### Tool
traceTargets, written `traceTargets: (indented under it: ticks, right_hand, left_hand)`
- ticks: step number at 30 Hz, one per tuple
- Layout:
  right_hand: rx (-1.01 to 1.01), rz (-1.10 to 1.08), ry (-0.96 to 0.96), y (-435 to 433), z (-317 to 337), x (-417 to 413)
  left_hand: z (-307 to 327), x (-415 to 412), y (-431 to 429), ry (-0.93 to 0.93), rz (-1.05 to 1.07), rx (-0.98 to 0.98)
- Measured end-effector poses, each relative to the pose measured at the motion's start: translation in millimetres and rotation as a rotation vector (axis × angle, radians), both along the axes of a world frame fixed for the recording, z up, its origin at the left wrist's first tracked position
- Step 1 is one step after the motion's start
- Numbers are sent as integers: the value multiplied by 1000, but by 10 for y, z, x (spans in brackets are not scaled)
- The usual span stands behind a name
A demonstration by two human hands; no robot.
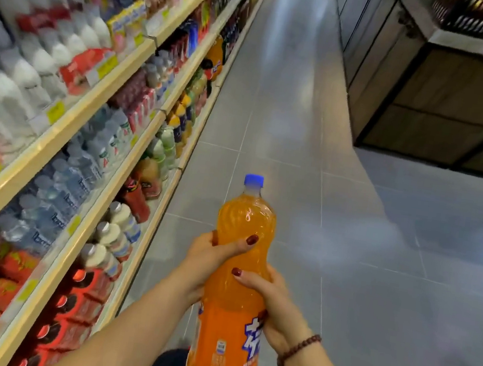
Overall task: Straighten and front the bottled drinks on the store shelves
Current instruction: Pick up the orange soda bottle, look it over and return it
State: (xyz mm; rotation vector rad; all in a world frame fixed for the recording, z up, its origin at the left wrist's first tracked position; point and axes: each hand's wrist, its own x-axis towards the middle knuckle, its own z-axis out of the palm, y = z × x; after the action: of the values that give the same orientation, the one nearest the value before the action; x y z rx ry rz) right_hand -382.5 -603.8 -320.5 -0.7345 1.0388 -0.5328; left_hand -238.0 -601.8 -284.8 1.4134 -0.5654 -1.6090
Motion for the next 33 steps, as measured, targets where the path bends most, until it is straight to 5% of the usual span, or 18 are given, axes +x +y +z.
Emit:
traceTargets:
  ticks: [33]
  right_hand:
    - [-63,69,-23,-6410,244,-568]
  left_hand:
    - [292,-644,-6202,-42,116,-40]
